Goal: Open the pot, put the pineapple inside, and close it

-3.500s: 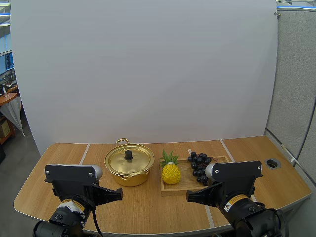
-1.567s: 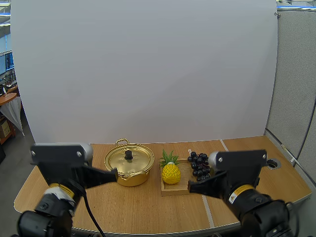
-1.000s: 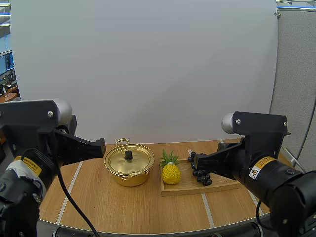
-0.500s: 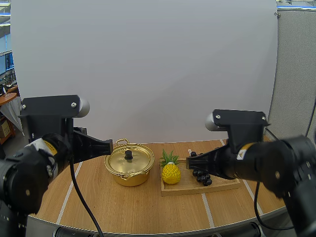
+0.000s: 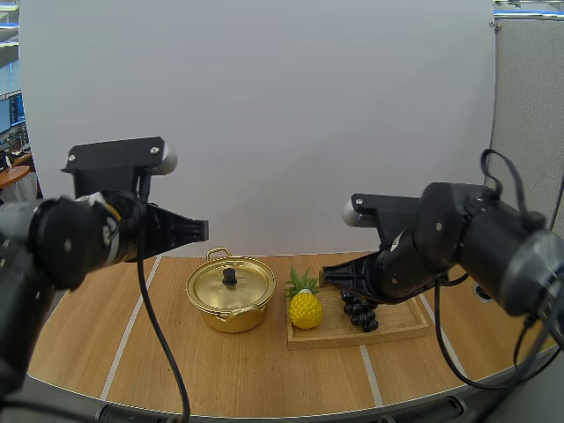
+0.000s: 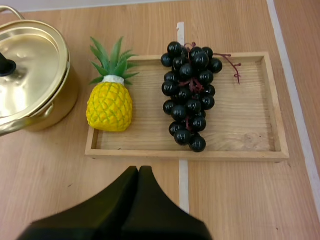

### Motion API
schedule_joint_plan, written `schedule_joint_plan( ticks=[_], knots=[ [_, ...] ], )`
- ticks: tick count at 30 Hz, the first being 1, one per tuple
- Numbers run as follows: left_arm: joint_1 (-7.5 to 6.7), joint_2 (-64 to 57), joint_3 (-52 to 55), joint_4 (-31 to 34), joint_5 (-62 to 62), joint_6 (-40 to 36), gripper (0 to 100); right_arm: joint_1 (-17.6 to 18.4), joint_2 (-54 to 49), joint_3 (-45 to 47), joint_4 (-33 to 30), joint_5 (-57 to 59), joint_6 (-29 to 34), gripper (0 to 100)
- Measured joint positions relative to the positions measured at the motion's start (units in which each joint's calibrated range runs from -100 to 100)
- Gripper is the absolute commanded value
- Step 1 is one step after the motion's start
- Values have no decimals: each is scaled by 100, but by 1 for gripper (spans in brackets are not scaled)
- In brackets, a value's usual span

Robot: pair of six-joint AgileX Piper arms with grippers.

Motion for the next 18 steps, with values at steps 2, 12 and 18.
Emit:
schedule_joint_plan(
  ticks=[2,12,18],
  knots=[
    [0,246,-29,0,73,0,12,0,57,0,0,-38,0,0],
    [0,1087,-29,0,125,119,100,0,89,0,0,-347,0,0],
    [0,1660,-29,0,93,526,100,0,89,0,0,-468,0,41]
  ],
)
